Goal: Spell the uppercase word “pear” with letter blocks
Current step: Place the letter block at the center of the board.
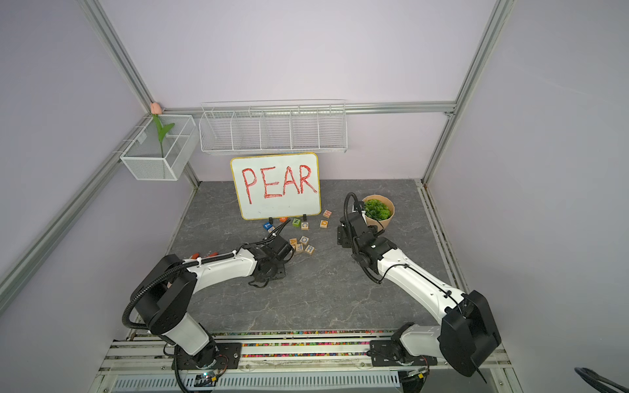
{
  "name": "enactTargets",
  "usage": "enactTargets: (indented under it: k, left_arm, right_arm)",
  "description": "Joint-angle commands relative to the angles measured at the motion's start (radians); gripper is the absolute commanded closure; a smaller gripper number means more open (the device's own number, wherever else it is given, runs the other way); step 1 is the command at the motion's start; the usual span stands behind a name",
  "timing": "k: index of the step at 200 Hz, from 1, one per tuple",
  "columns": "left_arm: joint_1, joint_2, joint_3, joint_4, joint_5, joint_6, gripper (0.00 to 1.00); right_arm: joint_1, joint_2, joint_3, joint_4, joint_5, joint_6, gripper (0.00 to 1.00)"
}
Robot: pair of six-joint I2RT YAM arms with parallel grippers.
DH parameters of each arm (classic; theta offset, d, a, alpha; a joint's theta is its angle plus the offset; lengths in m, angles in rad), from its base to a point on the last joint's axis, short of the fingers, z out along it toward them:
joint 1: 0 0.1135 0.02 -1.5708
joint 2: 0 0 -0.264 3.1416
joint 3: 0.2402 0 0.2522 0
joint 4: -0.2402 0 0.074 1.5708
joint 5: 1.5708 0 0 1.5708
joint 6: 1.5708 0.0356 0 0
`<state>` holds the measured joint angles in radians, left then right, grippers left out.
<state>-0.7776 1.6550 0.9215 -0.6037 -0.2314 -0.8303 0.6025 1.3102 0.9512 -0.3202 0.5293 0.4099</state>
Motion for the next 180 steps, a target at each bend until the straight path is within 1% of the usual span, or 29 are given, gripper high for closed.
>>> enactTargets:
  k: [1,61,87,108,133,153,161,180]
  left_arm:
    - [0.003,-0.021,0.005,-0.021,-0.019,-0.002,0.53]
    - [0.003,-0.051,0.057,-0.038,-0.042,0.038,0.51]
    - [0.003,-0.075,0.111,-0.064,-0.090,0.092,0.47]
    - [0.004,-0.061,0.169,-0.073,-0.136,0.155,0.42]
    - [0.006,0.013,0.263,-0.056,-0.136,0.289,0.41]
    - [0.008,0.072,0.318,-0.002,-0.113,0.422,0.41]
    - [0.013,0.100,0.343,0.020,-0.084,0.483,0.40]
    - [0.018,0.185,0.429,0.006,-0.069,0.595,0.40]
  right_arm:
    - [-0.006,0.006,0.021,0.023,-0.003,-0.005,0.11]
    - [-0.006,0.012,0.028,0.032,0.000,-0.006,0.11]
    - [-0.006,0.017,0.034,0.032,0.005,-0.010,0.11]
    - [-0.006,0.018,0.035,0.030,0.012,-0.013,0.11]
    - [-0.006,0.014,0.037,0.021,0.025,-0.016,0.11]
    - [-0.006,0.000,0.027,0.012,0.042,-0.014,0.11]
    - [-0.007,-0.008,0.023,0.007,0.049,-0.014,0.11]
    - [-0.008,-0.028,0.015,-0.010,0.065,-0.008,0.11]
